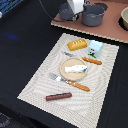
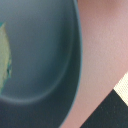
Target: Interact with the objects in diverse but meaningful ways.
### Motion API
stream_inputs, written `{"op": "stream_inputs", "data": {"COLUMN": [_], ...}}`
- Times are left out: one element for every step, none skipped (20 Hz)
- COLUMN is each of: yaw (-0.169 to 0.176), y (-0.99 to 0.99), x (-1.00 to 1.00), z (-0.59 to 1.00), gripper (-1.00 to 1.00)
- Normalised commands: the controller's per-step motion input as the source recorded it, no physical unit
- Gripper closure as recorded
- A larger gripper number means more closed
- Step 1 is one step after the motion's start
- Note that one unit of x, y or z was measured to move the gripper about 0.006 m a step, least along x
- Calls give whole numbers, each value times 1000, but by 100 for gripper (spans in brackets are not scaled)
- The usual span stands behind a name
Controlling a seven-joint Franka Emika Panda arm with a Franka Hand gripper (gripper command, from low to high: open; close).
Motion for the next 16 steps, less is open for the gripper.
{"op": "stream_inputs", "data": {"yaw": [0, -9, -21, -44, -52, -71, -97, -135, -141, -146, -147, -144, -123, -108, -102, -104], "y": [0, -3, -29, -63, -100, -126, -151, -257, -297, -303, -329, -340, -374, -397, -423, -449], "x": [0, 0, 26, 129, 240, 329, 397, 297, 306, 377, 357, 329, 320, 331, 434, 460], "z": [326, 323, 346, 380, 414, 414, 386, 209, 97, 137, 137, 123, 111, 97, 154, 229], "gripper": [-100, -100, -100, -100, -100, -100, -100, -100, -100, -100, -100, -100, -100, -100, -100, -100]}}
